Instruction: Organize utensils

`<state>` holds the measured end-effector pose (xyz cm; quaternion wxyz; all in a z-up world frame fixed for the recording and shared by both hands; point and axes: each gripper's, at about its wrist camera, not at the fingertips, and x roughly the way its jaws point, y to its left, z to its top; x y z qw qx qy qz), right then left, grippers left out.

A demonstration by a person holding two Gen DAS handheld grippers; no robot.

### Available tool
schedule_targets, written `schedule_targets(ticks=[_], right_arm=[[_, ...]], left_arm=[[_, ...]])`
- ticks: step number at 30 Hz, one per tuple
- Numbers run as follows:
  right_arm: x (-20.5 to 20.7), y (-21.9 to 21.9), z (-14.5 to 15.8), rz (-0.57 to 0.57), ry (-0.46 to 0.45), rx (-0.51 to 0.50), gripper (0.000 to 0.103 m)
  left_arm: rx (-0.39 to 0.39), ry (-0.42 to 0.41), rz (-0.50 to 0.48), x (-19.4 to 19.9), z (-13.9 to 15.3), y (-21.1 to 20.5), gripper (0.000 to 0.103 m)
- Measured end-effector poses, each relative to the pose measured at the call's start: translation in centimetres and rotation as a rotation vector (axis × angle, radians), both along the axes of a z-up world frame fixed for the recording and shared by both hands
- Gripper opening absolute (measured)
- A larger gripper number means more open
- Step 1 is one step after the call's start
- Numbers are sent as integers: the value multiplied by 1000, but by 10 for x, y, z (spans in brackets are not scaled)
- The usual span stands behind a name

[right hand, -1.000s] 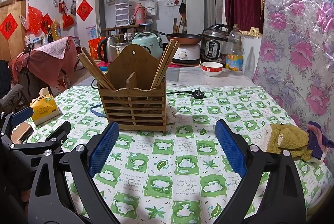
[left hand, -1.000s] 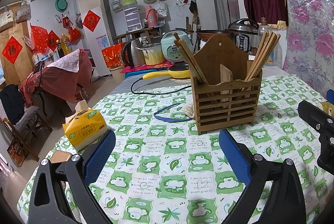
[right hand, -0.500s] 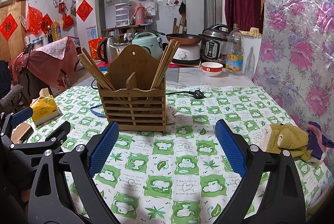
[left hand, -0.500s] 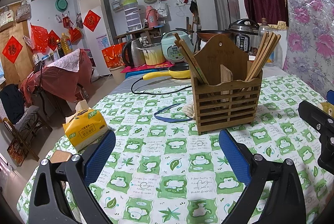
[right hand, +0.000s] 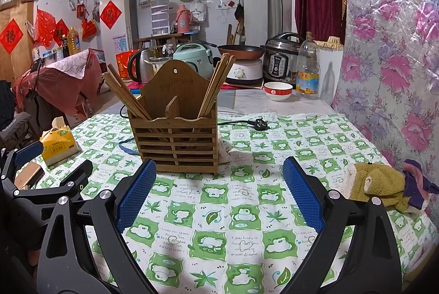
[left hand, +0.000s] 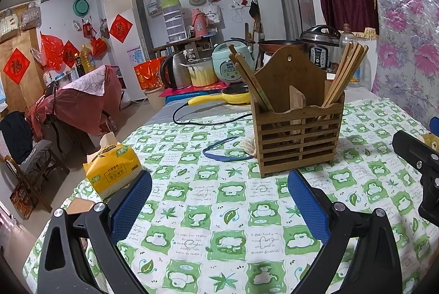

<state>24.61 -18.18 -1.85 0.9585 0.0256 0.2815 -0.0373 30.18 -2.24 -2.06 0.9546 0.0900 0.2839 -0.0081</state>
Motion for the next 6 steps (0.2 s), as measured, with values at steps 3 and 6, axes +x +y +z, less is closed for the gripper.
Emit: schedule_targets(ticks=[3,6], right_arm=[[-1,-1,-1,0,-1,-1,91],[-1,-1,-1,0,-1,-1,91]], left_arm=[[-7,1,6,4,1,3,97],[-6,-1,3,4,2,5,97]])
